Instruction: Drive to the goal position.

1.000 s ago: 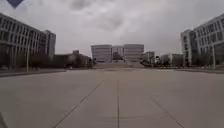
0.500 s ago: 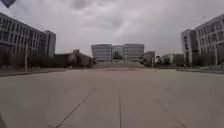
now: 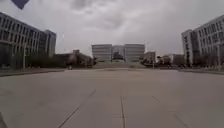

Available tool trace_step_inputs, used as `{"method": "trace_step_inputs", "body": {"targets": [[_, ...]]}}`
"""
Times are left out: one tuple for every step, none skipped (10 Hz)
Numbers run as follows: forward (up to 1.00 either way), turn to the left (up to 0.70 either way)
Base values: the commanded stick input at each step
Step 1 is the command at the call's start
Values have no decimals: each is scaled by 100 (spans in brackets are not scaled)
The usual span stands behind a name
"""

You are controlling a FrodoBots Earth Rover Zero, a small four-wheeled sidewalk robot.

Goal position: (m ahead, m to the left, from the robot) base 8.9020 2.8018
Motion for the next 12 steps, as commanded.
{"method": "trace_step_inputs", "body": {"targets": [[70,-1],[70,-1],[70,-1],[70,-1],[70,-1],[70,-1],[70,-1],[70,-1],[70,-1],[70,-1],[70,-1],[70,-1]]}}
